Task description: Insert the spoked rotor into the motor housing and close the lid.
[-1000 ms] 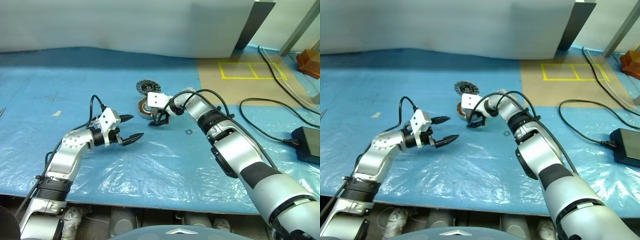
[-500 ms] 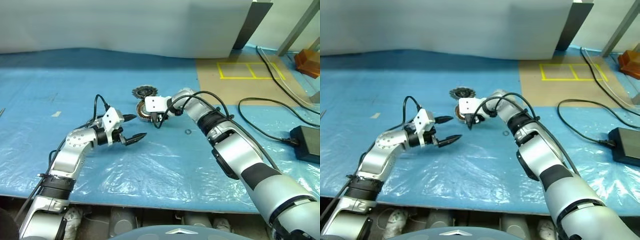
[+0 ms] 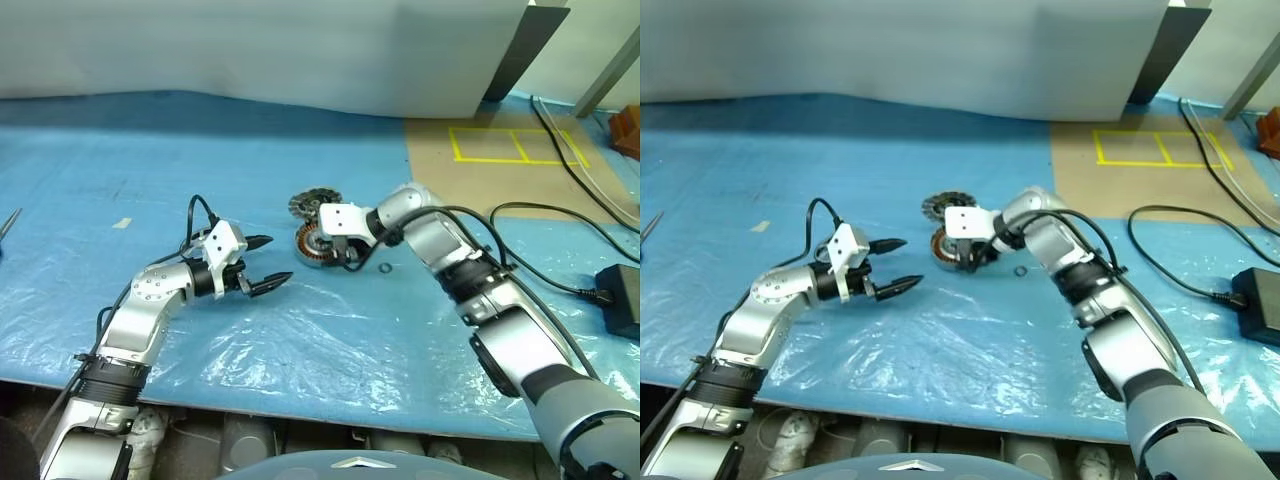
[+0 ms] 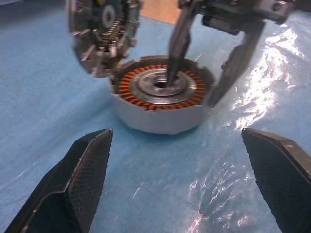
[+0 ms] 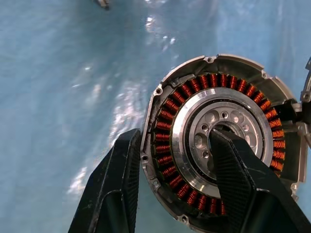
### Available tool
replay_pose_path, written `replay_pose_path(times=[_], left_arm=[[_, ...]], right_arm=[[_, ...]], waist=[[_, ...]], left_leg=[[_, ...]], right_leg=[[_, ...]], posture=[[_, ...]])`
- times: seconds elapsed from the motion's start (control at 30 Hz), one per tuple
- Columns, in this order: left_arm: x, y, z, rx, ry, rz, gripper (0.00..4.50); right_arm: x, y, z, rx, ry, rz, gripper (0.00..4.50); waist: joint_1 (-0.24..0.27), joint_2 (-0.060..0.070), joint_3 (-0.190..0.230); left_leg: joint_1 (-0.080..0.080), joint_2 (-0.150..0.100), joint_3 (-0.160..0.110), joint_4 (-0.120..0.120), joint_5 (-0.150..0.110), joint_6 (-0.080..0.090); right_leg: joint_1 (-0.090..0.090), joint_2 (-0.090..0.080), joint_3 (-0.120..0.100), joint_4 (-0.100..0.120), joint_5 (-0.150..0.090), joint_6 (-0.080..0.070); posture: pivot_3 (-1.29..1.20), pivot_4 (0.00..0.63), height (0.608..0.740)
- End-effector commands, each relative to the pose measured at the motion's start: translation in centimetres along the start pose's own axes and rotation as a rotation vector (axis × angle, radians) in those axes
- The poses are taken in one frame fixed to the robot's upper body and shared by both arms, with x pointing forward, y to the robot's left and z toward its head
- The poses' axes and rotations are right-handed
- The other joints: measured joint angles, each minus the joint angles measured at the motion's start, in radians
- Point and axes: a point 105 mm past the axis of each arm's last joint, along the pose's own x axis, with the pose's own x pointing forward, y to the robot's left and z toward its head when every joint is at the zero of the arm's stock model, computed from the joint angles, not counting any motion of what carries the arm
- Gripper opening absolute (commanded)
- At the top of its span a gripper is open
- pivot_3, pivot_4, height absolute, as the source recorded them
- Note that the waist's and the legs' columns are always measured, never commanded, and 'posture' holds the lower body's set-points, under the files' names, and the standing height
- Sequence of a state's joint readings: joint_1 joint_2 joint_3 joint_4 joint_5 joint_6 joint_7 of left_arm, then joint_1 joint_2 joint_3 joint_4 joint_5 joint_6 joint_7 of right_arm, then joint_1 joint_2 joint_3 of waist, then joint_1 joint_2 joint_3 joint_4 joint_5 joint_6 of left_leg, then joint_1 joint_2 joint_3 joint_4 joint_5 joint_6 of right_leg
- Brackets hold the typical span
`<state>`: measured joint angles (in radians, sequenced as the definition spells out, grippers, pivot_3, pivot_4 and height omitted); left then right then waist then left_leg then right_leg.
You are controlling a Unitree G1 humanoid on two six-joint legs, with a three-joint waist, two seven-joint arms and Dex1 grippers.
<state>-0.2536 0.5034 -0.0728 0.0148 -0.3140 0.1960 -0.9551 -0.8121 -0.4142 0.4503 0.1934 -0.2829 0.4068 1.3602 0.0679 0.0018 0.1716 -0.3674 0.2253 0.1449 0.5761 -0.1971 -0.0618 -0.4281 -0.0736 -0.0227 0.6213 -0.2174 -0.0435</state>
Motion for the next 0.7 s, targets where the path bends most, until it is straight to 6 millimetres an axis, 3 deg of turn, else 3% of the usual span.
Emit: replay_pose_path(times=[0.03, 0.17, 0.37, 0.7], left_arm=[[-0.2, -0.5, 1.0, 0.031, -0.027, -0.015, 4.5], [-0.4, -1.1, 0.3, 0.015, -0.006, -0.03, 4.5], [-0.7, -2.4, -0.4, -0.014, 0.016, -0.054, 4.5], [-0.1, -2.4, 0.1, -0.007, 0.009, -0.072, 4.5]], right_arm=[[-0.7, 1.4, 1.7, 0.024, -0.012, 0.019, 1.9], [-0.1, 3.3, 1.1, 0.117, 0.022, 0.067, 1.9], [1.7, 5.7, 2.1, 0.144, 0.023, 0.098, 1.9], [2.6, 6.0, 2.5, 0.128, 0.012, 0.097, 1.9]], waist=[[-0.003, 0.0, 0.0], [-0.003, 0.0, 0.0], [-0.003, 0.0, 0.0], [-0.021, 0.0, 0.0]], left_leg=[[0.001, 0.0, 0.001, 0.0, 0.0, 0.0], [0.003, 0.0, 0.002, 0.0, -0.002, -0.004], [0.005, 0.0, 0.004, 0.0, -0.002, -0.004], [0.012, -0.001, 0.005, 0.0, -0.002, -0.004]], right_leg=[[0.0, 0.0, 0.001, 0.0, 0.0, 0.0], [-0.001, 0.0, 0.003, 0.001, 0.0, 0.0], [0.0, 0.0, 0.005, 0.001, 0.0, 0.0], [0.005, 0.0, 0.008, 0.002, 0.0, 0.001]], posture=[[0.0, 0.15, 0.74], [0.0, 0.15, 0.74], [0.0, 0.15, 0.74], [0.0, 0.15, 0.74]])
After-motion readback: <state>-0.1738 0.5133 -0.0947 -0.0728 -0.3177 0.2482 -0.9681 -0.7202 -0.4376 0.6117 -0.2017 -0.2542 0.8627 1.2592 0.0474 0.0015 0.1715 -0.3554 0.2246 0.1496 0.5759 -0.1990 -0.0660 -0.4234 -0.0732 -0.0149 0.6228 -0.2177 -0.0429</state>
